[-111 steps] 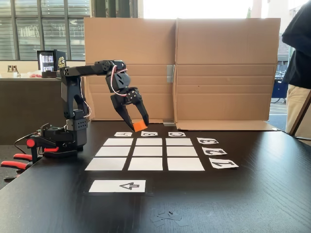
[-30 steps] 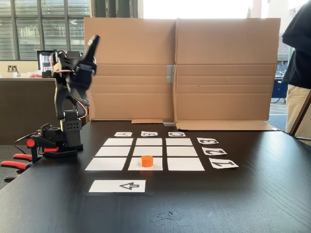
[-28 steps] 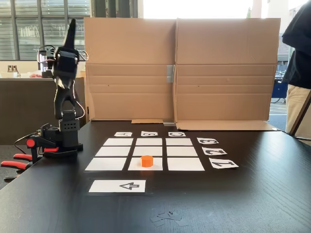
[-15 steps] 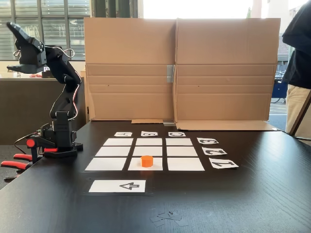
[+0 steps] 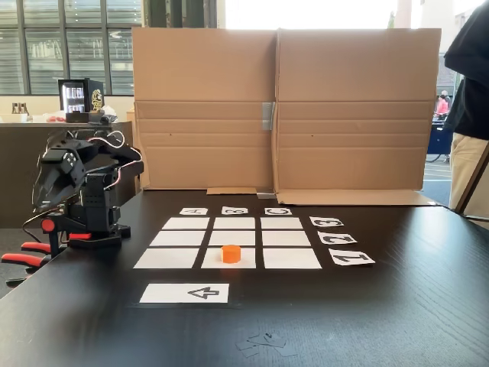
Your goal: Pick up the round, orange token and place it in the grid on square B1.
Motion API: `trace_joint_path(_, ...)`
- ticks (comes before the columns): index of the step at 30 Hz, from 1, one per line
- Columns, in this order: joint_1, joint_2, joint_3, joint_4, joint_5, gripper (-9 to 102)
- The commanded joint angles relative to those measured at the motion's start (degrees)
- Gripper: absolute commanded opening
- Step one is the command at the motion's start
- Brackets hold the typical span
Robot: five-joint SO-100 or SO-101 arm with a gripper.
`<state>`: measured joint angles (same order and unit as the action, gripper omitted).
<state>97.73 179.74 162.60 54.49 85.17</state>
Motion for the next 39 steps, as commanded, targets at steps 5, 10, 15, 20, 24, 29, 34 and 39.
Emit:
trace_joint_path(5,0.6,7.2,6.8,0.5,0.5,-1)
trace_joint_path(10,0.8,11.0,7.5,2.6,0.7,-1)
trace_joint_path(15,0.7,11.0,7.5,2.6,0.7,-1)
trace_joint_path(20,0.3,11.0,7.5,2.6,0.7,-1)
trace_joint_path(24,0.3,11.0,7.5,2.6,0.7,-1)
trace_joint_path(29,0.3,11.0,7.5,2.6,0.7,-1)
trace_joint_path(34,0.3,11.0,7.5,2.6,0.7,-1)
trace_joint_path(39,0.2,11.0,7.5,2.6,0.7,-1)
